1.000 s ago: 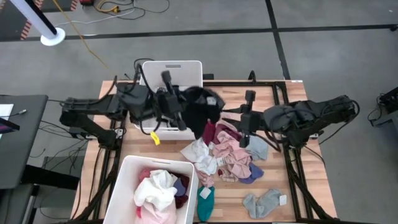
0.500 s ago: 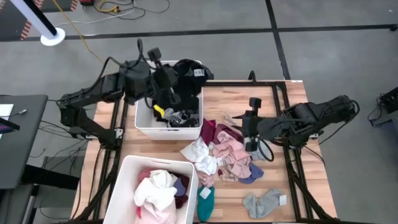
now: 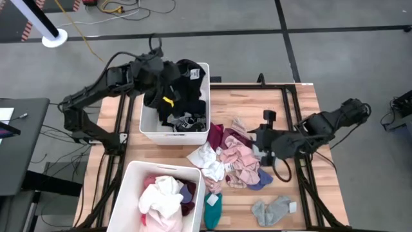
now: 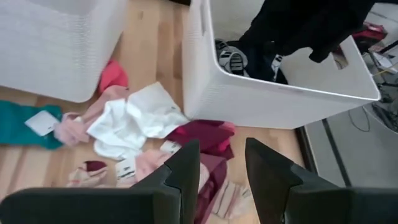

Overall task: Sort clothes
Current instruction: Put the black underwear into the top white laundry bin

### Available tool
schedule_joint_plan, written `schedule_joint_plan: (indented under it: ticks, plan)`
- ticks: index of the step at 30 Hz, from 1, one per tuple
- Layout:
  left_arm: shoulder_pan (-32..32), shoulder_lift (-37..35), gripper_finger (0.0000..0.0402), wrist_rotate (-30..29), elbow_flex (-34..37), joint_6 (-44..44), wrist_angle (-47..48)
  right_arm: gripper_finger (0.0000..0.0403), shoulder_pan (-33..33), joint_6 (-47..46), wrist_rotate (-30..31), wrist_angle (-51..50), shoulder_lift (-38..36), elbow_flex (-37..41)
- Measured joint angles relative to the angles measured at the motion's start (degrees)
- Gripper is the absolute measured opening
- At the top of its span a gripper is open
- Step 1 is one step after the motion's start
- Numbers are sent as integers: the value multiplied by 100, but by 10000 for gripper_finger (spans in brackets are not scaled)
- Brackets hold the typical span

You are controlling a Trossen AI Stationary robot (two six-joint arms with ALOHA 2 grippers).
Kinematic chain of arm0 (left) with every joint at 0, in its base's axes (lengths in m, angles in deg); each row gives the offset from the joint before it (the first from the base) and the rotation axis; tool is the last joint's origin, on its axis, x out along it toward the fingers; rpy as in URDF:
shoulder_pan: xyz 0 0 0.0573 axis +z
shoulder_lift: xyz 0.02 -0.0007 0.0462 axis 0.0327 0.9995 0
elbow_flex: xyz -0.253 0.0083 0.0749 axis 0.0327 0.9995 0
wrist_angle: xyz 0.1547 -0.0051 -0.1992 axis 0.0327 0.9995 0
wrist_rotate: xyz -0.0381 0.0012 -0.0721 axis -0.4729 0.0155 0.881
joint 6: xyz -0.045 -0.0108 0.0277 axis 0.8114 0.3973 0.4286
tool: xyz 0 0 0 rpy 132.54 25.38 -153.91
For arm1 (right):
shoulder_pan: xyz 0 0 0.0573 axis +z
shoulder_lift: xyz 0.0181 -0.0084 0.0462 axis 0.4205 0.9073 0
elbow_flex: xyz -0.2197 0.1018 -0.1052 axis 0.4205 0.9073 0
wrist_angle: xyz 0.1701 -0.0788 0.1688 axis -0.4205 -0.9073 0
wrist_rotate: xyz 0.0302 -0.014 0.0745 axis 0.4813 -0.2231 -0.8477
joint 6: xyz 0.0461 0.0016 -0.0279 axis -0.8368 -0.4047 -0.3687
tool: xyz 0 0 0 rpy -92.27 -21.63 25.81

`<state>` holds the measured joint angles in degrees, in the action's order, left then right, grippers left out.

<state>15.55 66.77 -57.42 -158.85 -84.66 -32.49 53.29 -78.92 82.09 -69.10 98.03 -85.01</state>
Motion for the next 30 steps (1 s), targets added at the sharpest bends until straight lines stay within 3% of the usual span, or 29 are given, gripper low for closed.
schedule_joint_plan:
  ticks: [8, 21, 30]
  plan:
    - [394, 13, 1, 941, 12, 638, 772, 140, 426, -518, -4, -305, 0, 2]
    - [634, 44, 2, 1509, 1141, 708, 594, 140, 922, -1316, -6, -660, 2, 2]
    - [833, 39, 2, 2430, 1684, 842, 547, 140, 1102, -1603, -7, -828, 2, 2]
